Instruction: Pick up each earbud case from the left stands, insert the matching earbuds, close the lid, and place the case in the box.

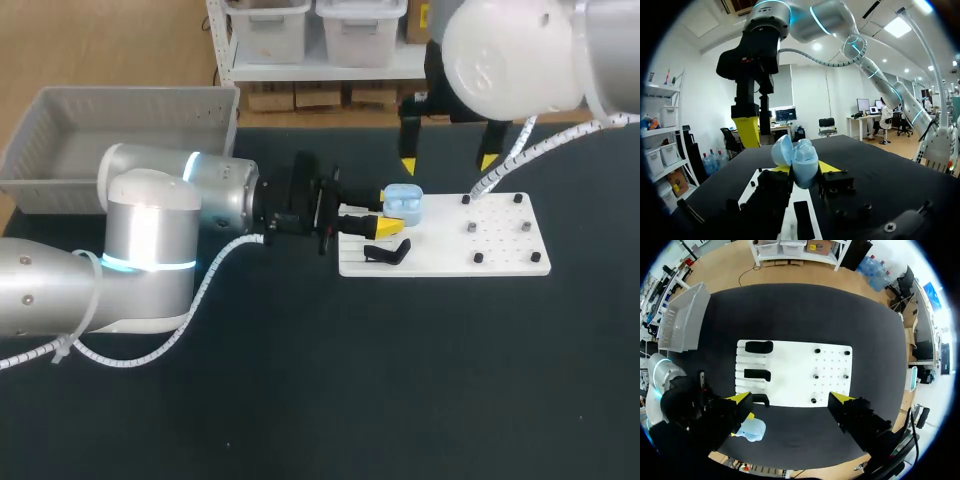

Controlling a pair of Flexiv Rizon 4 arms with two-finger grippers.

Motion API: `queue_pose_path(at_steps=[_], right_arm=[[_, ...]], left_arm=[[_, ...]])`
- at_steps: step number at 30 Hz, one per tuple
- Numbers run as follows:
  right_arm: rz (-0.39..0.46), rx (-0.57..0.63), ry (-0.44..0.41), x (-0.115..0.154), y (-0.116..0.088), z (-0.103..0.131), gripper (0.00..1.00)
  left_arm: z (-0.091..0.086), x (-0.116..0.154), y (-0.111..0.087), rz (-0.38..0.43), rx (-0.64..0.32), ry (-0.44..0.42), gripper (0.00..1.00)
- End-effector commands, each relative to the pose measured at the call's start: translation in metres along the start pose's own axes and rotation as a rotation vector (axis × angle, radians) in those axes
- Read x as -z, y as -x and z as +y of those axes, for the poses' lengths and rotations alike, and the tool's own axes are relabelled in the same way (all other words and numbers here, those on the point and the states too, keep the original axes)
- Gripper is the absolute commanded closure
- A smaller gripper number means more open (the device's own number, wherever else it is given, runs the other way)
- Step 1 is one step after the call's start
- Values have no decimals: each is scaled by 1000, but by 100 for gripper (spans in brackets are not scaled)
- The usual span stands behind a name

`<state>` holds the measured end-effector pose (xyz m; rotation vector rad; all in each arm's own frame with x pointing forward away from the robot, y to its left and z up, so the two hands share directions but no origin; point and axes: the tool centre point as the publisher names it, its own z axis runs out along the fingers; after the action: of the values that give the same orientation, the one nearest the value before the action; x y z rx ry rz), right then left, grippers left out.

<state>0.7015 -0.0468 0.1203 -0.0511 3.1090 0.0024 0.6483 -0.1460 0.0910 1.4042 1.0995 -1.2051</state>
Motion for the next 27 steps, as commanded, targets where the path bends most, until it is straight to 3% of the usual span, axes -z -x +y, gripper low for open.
queue_pose_path(at_steps=[1, 17, 23, 27], right_arm=[[34, 16, -12, -9, 3, 3, 0], [77, 74, -8, -2, -41, 2, 0], [46, 78, -11, 4, -41, 2, 0], [-52, 64, 18, 22, -45, 0, 0]], left_arm=[[-2, 0, 0, -1, -3, 8, 100], [-2, 0, 0, -1, -3, 8, 100], [-2, 0, 0, -1, -3, 8, 100], [-2, 0, 0, -1, -3, 8, 100]])
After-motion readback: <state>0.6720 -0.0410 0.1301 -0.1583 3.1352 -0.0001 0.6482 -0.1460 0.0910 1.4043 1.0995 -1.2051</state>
